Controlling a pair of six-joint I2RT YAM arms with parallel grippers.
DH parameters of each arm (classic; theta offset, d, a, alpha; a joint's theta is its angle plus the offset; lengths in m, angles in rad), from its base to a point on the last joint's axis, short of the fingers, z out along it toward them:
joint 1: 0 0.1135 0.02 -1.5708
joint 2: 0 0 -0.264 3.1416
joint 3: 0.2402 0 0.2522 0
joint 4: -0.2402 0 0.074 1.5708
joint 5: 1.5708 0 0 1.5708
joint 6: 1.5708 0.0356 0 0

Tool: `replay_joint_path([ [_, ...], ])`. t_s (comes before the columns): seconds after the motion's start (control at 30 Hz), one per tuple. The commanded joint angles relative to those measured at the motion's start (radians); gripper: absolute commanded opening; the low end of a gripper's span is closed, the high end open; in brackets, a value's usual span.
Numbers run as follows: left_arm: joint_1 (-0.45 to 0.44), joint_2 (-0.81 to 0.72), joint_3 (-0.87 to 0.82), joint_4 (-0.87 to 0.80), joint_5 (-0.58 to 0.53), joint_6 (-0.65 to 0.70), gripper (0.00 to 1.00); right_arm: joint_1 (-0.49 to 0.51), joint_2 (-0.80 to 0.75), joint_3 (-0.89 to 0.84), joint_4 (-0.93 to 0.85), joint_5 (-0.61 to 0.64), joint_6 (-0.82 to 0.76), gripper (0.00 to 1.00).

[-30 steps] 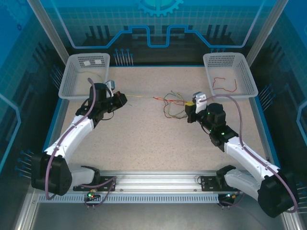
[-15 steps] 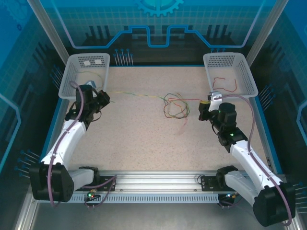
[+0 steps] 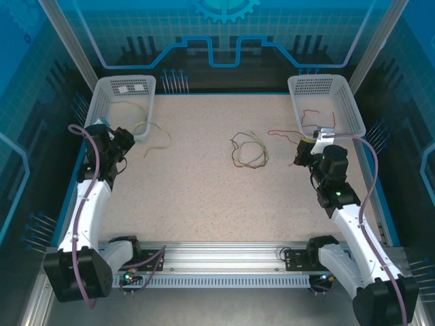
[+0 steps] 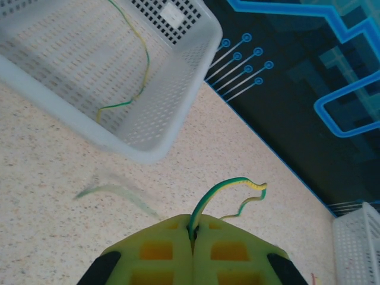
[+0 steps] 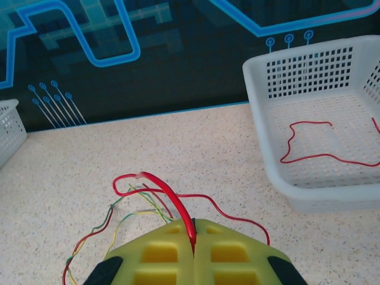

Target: Untangle the cables

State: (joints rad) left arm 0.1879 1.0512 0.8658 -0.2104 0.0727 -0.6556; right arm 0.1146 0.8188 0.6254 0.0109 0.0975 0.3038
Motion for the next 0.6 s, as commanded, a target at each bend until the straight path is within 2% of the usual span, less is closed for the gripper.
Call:
replay_joint_path([
  [0.0, 0.007, -0.020, 0.022, 0.033, 0.105, -0.030, 0.00, -0.016, -0.020, 0.039, -0.014, -0.001, 0.024, 0.00],
  [0.1, 0.007, -0.019, 0.058, 0.059, 0.167, -0.042, 0.00, -0.018, -0.030, 0.044, -0.017, 0.004, 0.026, 0.00],
  [0.27, 0.006, -0.008, 0.138, 0.063, 0.194, -0.040, 0.00, -0.018, -0.048, 0.039, -0.010, -0.003, 0.035, 0.00],
  [0.43, 0.008, 0.042, 0.249, 0.049, 0.148, -0.032, 0.00, -0.018, -0.049, 0.046, -0.003, -0.008, 0.039, 0.00],
  [0.57, 0.012, 0.124, 0.372, 0.029, 0.065, -0.016, 0.00, -0.019, -0.044, 0.055, 0.003, -0.004, 0.040, 0.00],
])
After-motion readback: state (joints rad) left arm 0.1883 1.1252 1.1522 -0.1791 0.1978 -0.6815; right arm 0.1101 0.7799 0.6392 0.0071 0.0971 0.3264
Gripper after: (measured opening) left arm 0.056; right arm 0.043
